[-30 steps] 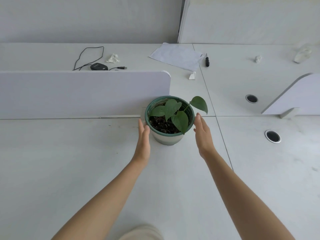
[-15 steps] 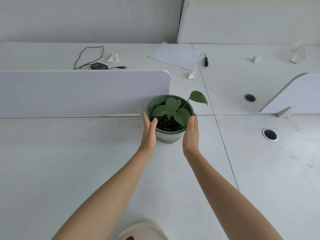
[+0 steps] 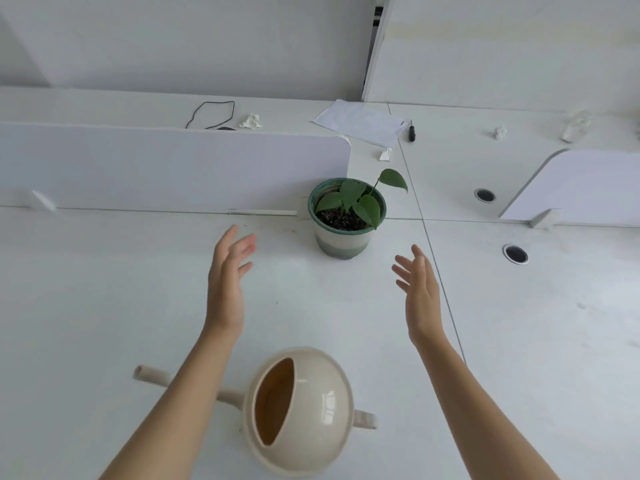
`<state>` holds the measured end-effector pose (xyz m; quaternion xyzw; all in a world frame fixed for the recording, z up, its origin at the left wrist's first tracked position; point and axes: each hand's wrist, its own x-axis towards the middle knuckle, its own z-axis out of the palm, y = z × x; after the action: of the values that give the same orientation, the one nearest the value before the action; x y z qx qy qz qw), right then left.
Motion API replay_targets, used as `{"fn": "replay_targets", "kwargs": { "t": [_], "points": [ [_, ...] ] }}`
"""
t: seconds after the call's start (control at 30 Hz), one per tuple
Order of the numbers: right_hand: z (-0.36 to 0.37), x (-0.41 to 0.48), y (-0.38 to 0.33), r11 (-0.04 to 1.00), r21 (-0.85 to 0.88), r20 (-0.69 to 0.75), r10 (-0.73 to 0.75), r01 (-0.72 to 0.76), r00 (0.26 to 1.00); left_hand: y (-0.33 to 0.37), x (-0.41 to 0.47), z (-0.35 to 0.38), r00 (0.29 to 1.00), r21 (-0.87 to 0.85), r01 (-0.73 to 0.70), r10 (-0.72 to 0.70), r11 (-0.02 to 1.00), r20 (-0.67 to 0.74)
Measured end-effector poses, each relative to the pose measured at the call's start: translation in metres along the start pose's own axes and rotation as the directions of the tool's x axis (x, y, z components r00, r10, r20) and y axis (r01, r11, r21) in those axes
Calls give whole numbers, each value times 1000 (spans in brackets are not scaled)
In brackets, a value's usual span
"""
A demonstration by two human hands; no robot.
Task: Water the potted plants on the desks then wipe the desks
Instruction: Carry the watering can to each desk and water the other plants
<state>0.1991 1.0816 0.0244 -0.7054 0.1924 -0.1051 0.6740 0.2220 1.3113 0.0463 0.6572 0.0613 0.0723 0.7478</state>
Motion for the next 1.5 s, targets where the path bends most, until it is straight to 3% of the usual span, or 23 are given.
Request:
{"fn": "replay_targets", "kwargs": {
  "t": [0.2,0.5,0.63,0.77,0.93,1.17,1.5],
  "points": [
    [-17,-82,5,988,-118,0,-96,95,995,-10,-81,-66,965,0,-76,74,997,-252],
    [-23,-148,47,965,-259,114,76,-44,991,-53,-133,-102,829,-48,72,-87,996,-553],
    [-19,-157,55,954,-292,206,136,-72,969,-61,-127,-101,849,-94,179,-202,979,-489],
    [-11,-161,57,938,-333,323,204,-90,924,-62,-119,-94,898,-189,229,-282,955,-337],
    [-7,-158,52,916,-373,267,260,-149,928,-57,-118,-85,918,-251,240,-303,938,-255],
    [-1,-165,40,920,-298,197,319,-253,927,-51,-118,-89,925,-303,257,-325,918,-199],
    [-16,-214,4,976,-179,168,158,-128,973,-17,-141,-98,964,-390,192,-248,901,-100]
  ]
}}
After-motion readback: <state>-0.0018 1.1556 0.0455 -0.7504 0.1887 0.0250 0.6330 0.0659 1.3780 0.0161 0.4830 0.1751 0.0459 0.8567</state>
